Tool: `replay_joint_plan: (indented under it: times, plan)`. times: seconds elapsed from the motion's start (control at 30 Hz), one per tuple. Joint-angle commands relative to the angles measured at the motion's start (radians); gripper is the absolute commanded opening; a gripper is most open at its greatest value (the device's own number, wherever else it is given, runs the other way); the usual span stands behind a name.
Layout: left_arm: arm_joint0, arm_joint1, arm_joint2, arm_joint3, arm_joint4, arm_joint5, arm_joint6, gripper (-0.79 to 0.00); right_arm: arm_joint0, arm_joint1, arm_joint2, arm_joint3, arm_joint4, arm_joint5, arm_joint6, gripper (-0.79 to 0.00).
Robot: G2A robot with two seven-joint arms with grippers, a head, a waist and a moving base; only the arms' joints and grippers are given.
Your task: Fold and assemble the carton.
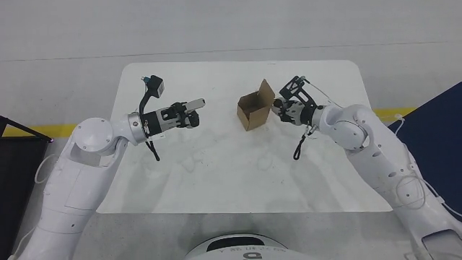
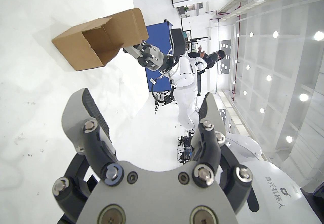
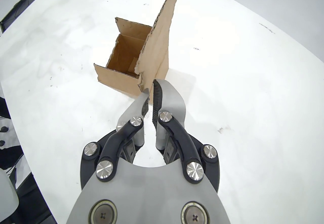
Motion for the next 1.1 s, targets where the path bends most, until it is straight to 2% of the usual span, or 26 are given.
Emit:
replay_joint_plan:
  times: [0.0, 0.13, 0.27, 0.33, 0.4, 0.43, 0.63, 0.7, 0.87, 0.97, 1.03, 1.07]
  plan:
    - [0.000, 0.000, 0.000, 0.000, 0.000, 0.000, 0.000, 0.000, 0.002, -0.002, 0.001, -0.002, 0.002, 0.002, -0.010, -0.268]
    - [0.000, 0.000, 0.000, 0.000, 0.000, 0.000, 0.000, 0.000, 0.024, -0.012, -0.016, 0.035, 0.029, -0.023, -0.027, -0.345]
    - [0.000, 0.000, 0.000, 0.000, 0.000, 0.000, 0.000, 0.000, 0.023, -0.017, -0.027, 0.057, 0.027, -0.029, -0.028, -0.348]
    - [0.000, 0.000, 0.000, 0.000, 0.000, 0.000, 0.000, 0.000, 0.006, -0.014, -0.018, 0.053, 0.012, -0.019, -0.023, -0.329]
    - [0.000, 0.000, 0.000, 0.000, 0.000, 0.000, 0.000, 0.000, -0.010, -0.010, -0.006, 0.048, -0.011, -0.003, -0.006, -0.274]
    - [0.000, 0.000, 0.000, 0.000, 0.000, 0.000, 0.000, 0.000, -0.021, -0.008, 0.000, 0.046, -0.018, 0.001, -0.002, -0.292]
    - [0.000, 0.000, 0.000, 0.000, 0.000, 0.000, 0.000, 0.000, -0.089, 0.007, 0.033, -0.036, -0.063, -0.090, -0.024, -0.231]
    - [0.000, 0.000, 0.000, 0.000, 0.000, 0.000, 0.000, 0.000, -0.103, 0.011, 0.039, -0.068, -0.131, -0.089, -0.031, -0.197]
    - [0.000, 0.000, 0.000, 0.000, 0.000, 0.000, 0.000, 0.000, -0.108, 0.003, 0.027, -0.073, -0.129, -0.075, -0.094, -0.197]
    - [0.000, 0.000, 0.000, 0.000, 0.000, 0.000, 0.000, 0.000, -0.093, -0.009, 0.018, -0.026, -0.068, -0.056, -0.147, -0.262]
    - [0.000, 0.000, 0.000, 0.000, 0.000, 0.000, 0.000, 0.000, -0.084, -0.015, 0.012, -0.002, -0.041, -0.044, -0.173, -0.391]
    - [0.000, 0.000, 0.000, 0.000, 0.000, 0.000, 0.000, 0.000, -0.081, -0.018, 0.009, 0.006, -0.034, -0.036, -0.181, -0.409]
